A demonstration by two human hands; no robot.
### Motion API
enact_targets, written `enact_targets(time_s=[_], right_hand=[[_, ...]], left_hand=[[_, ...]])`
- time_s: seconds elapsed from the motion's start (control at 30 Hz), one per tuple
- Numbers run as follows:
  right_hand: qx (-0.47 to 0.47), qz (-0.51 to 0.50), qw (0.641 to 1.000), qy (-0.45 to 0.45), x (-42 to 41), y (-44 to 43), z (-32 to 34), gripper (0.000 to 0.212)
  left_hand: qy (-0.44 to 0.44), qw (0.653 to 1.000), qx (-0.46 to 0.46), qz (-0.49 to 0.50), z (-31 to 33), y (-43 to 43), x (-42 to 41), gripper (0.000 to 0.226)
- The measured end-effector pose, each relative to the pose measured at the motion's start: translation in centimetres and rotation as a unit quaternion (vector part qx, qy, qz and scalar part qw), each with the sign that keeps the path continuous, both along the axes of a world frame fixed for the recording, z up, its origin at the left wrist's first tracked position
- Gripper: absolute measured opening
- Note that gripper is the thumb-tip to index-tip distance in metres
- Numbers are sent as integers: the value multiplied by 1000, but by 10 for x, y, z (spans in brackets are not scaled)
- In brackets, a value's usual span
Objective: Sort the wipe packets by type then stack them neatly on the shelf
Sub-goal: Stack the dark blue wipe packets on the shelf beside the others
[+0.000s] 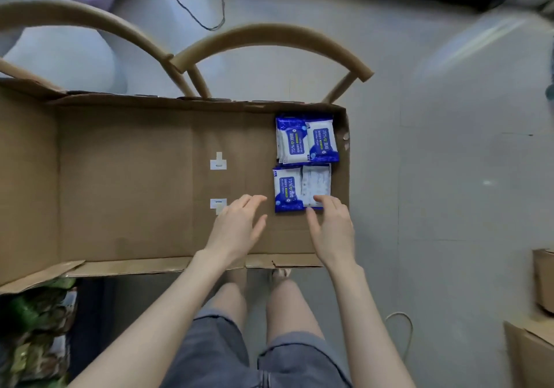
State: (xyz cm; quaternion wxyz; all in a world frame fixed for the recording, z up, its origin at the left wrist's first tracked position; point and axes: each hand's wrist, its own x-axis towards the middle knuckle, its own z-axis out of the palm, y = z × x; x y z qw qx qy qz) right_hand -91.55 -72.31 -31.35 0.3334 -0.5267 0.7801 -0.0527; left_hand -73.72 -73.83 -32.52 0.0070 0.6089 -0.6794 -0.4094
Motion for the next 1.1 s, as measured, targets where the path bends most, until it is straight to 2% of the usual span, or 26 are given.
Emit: enact_targets(time_s=[0.27, 0.47, 0.67, 0.77, 0.97, 1.1], right_hand=[[87, -4, 996, -21, -48, -31, -93, 32], [143, 10, 988, -57, -80, -43, -157, 42], [140, -21, 987, -75, -87, -55, -203, 62], [119, -40, 991, -52, -84, -54, -219, 69], [83, -32, 996, -21, -80, -44, -238, 80], [74, -101, 989, -80, -83, -48, -241, 78]], left_hand=[[-4, 990, 97, 101, -93, -19, -60, 32], [-14, 951, 155, 267, -159, -16, -102, 39], [-12, 915, 149, 374, -208, -15, -123, 57], [-51, 911, 130, 387, -225, -15, -128, 60], [-6, 881, 93, 463, -236, -8, -133, 49], [12, 880, 85, 467, -232, -5, -131, 37]])
